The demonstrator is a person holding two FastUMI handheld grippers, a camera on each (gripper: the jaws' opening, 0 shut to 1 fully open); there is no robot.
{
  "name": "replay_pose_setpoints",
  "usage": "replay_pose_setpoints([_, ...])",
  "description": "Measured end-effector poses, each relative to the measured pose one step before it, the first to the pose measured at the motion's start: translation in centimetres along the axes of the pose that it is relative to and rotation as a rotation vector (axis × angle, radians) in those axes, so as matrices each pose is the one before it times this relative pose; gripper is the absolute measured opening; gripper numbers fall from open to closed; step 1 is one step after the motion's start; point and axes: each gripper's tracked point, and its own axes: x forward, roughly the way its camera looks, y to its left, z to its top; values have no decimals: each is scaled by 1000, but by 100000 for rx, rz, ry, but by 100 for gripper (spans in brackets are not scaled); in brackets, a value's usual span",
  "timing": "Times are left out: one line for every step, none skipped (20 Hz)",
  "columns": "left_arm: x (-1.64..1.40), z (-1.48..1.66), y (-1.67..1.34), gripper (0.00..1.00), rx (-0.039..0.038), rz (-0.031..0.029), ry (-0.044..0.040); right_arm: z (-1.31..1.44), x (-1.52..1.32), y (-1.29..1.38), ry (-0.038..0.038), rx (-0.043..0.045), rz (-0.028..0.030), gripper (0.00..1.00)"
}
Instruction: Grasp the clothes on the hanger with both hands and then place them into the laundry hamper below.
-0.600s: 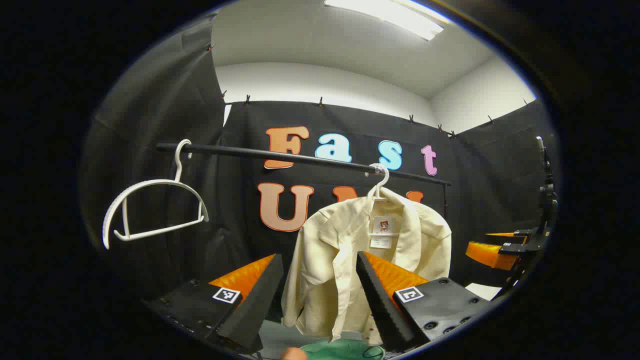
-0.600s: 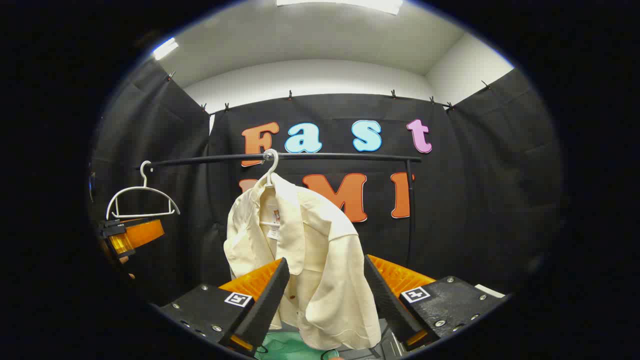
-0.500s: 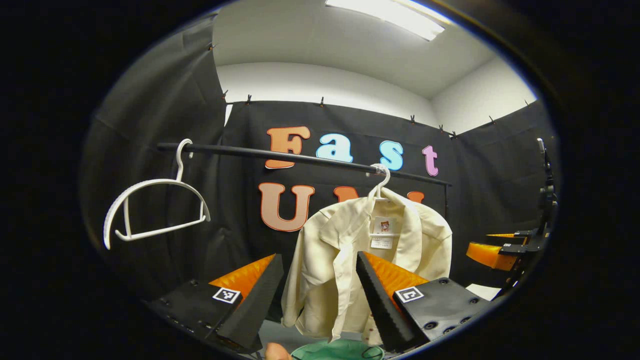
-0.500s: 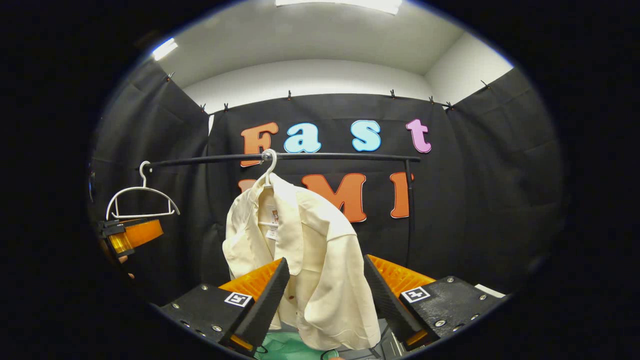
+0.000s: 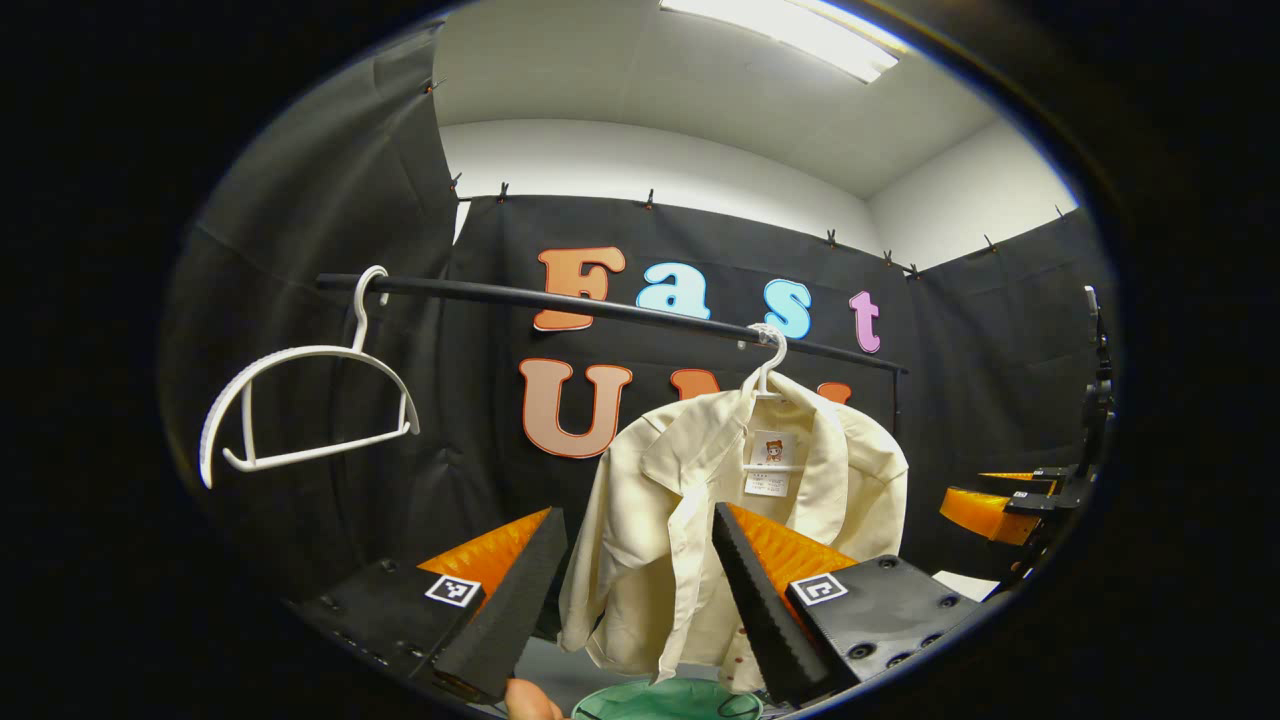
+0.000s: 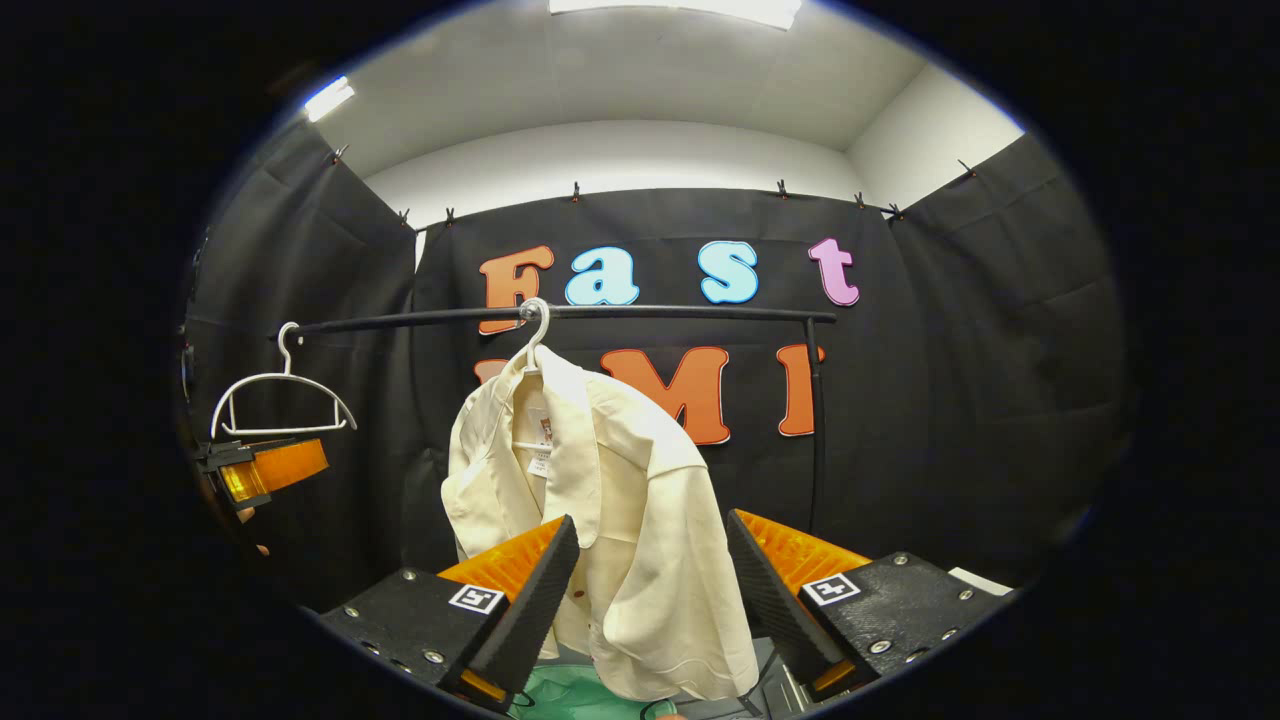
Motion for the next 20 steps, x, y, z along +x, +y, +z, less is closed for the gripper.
replay_pose_setpoints([30,-29,0,96,190,6,-2,-168,183,284,225,-104,464,93])
replay_pose_setpoints([-140,20,4,100,92,-49,-206,-311,84,226,106,-41,488,93])
replay_pose_setpoints([-133,18,2,100,-74,-200,-113,-222,129,280,-109,112,337,93])
replay_pose_setpoints([-310,77,8,96,-29,-208,-176,-306,64,402,-226,-41,564,93])
replay_pose_setpoints([-128,140,90,96,95,9,-181,-649,156,356,275,-435,481,93])
replay_pose_setpoints([-224,89,152,96,372,243,-145,-764,166,489,583,-230,747,93])
replay_pose_setpoints([-143,39,118,96,676,157,32,-603,161,651,443,694,1565,93])
replay_pose_setpoints([-183,21,94,96,465,153,228,-459,267,817,-153,1467,1854,93])
replay_pose_setpoints([-170,51,117,96,-60,202,42,-374,266,595,-48,1161,1416,93])
replay_pose_setpoints([-41,-8,52,96,-81,82,8,-612,274,578,178,471,885,93])
replay_pose_setpoints([-65,-19,107,96,163,223,-5,-560,276,263,215,20,804,93])
replay_pose_setpoints([43,-76,197,96,574,449,61,-712,482,487,565,-453,600,93])
replay_pose_setpoints([-54,-83,167,96,941,510,27,-705,721,432,758,-305,309,93])
replay_pose_setpoints([57,-167,190,96,834,600,-29,-779,705,354,903,-315,316,93])
replay_pose_setpoints([3,-87,43,96,292,192,-78,-605,651,309,562,6,56,93])
replay_pose_setpoints([-31,-53,70,100,-70,1,-134,-582,605,228,114,504,-298,93])
replay_pose_setpoints([68,-75,85,96,-198,-31,88,-571,616,228,110,-4,-378,93])
replay_pose_setpoints([-142,-115,199,96,-104,127,183,-649,600,182,602,-931,-443,93])
replay_pose_setpoints([8,-169,263,96,-12,190,313,-810,254,148,889,-1057,-522,93])
replay_pose_setpoints([-83,-36,196,96,50,176,278,-718,413,267,665,-650,-192,93])
